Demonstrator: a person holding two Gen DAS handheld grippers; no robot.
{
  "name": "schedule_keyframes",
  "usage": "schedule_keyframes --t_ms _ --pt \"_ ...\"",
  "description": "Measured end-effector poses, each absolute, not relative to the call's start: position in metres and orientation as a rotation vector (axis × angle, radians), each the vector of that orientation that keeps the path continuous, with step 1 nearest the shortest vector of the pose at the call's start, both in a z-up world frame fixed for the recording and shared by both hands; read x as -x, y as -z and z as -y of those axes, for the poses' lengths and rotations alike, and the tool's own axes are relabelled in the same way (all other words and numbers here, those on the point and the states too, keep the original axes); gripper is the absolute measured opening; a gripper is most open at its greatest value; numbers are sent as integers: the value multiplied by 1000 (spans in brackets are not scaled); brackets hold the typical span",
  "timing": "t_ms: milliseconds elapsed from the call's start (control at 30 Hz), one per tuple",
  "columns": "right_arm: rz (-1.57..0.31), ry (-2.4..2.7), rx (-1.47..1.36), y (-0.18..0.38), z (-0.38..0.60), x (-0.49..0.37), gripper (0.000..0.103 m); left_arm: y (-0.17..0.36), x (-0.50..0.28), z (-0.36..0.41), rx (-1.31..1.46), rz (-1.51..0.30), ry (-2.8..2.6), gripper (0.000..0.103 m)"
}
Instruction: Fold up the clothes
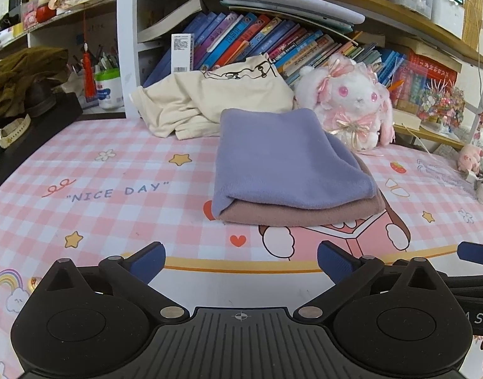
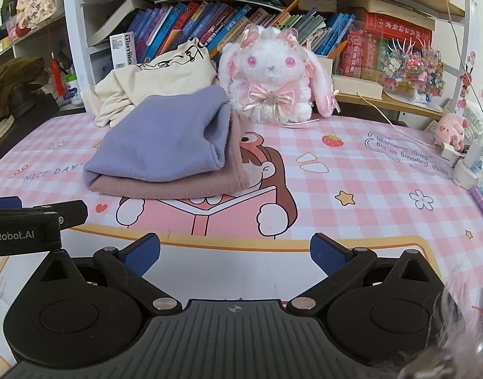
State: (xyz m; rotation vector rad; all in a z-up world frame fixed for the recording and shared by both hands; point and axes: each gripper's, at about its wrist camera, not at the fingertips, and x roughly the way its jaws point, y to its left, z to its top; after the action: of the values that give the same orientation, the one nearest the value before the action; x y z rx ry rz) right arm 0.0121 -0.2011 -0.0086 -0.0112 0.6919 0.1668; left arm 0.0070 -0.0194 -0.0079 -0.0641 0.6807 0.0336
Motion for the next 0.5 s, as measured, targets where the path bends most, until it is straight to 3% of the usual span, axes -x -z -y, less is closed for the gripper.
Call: schedule_keyframes --t_ms 500 --pt "-704 -159 12 10 200 -12 103 11 -7 18 73 -699 -32 103"
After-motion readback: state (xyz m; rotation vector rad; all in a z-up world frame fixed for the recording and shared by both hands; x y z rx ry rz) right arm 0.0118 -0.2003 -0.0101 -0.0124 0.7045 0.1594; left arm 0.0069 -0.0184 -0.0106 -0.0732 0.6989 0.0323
